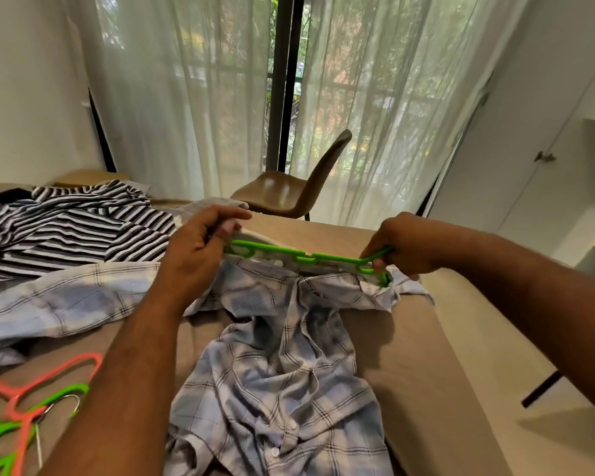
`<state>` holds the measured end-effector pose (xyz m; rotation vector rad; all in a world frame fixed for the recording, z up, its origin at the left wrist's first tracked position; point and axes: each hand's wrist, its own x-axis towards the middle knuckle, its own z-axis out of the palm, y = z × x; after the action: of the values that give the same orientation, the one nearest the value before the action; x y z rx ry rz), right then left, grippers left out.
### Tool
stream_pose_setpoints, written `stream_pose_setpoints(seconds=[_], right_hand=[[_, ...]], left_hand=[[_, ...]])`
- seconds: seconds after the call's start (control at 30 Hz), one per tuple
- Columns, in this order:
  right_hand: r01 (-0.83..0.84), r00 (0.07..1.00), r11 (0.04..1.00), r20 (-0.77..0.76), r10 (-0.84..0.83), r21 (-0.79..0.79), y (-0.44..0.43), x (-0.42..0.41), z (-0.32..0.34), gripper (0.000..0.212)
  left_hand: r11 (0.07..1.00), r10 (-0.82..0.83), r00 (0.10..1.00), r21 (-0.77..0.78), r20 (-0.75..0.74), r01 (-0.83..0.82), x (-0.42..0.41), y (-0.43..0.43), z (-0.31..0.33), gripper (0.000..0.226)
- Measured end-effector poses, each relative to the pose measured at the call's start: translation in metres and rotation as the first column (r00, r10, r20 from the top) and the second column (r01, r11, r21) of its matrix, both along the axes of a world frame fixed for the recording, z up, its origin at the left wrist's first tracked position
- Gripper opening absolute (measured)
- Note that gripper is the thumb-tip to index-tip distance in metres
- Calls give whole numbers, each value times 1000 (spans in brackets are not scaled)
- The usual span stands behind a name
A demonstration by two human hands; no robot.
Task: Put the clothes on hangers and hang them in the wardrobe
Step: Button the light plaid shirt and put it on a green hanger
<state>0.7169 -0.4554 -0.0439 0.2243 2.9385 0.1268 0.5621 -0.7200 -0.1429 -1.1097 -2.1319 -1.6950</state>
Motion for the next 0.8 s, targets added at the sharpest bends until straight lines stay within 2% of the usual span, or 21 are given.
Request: stream_pose_setpoints(seconds=[0.03,0.1,0.17,0.23,0.3,0.33,0.37,0.4,0.47,0.5,0.53,0.57,0.63,0.67,0.73,0.8], right_hand=[[3,1000,1000,9,-3,5,0,1,2,39],[4,998,1000,-56,-5,-22,7,3,4,30],[17,964,977,-257,-73,-213,18,5,0,20],[6,855,929,-481,-197,-371,28,6,-10,29],[28,669,889,-653,-357,-457,37,7,-29,57],[61,576,839,-667,-472,-541,40,7,-40,67],[115,514,754,-610,-602,-647,42,6,-55,69],[165,506,646,-498,-704,-745,41,5,-69,63],[244,602,484,-260,-755,-840,38,3,-98,45],[248,638,448,-203,-743,-859,35,2,-109,37],[244,656,463,-206,-726,-852,35,1,-117,28],[248,665,519,-245,-705,-818,36,0,-120,20],[276,657,640,-345,-670,-718,38,0,-114,22],[266,637,659,-385,-668,-703,39,1,-108,25],[172,580,604,-416,-700,-778,38,1,-89,25],[46,545,469,-372,-752,-882,33,-1,-69,20]], left_hand=[[995,-79,997,-56,-2,79,2,-1,-1,21],[970,-133,982,-223,-133,101,4,2,-3,27],[959,-93,961,-284,-261,15,3,11,-5,28],[976,-19,958,-214,-286,-45,4,16,-4,29],[985,71,945,-130,-319,-117,2,14,-2,21],[983,105,939,-106,-328,-147,1,12,-1,18],[981,130,934,-92,-331,-170,0,9,-2,17],[978,146,934,-94,-327,-186,-1,7,-1,17],[972,162,926,-105,-340,-209,-2,7,-3,17],[970,168,917,-108,-361,-220,-2,8,-3,17],[967,172,910,-111,-378,-229,-2,8,-4,17],[966,172,905,-113,-389,-232,-2,8,-5,16],[966,152,907,-134,-393,-220,-4,8,-7,16],[965,132,912,-160,-389,-207,-5,9,-8,16],[960,97,920,-208,-381,-188,-4,13,-11,16],[963,102,926,-199,-363,-184,-3,17,-12,16]])
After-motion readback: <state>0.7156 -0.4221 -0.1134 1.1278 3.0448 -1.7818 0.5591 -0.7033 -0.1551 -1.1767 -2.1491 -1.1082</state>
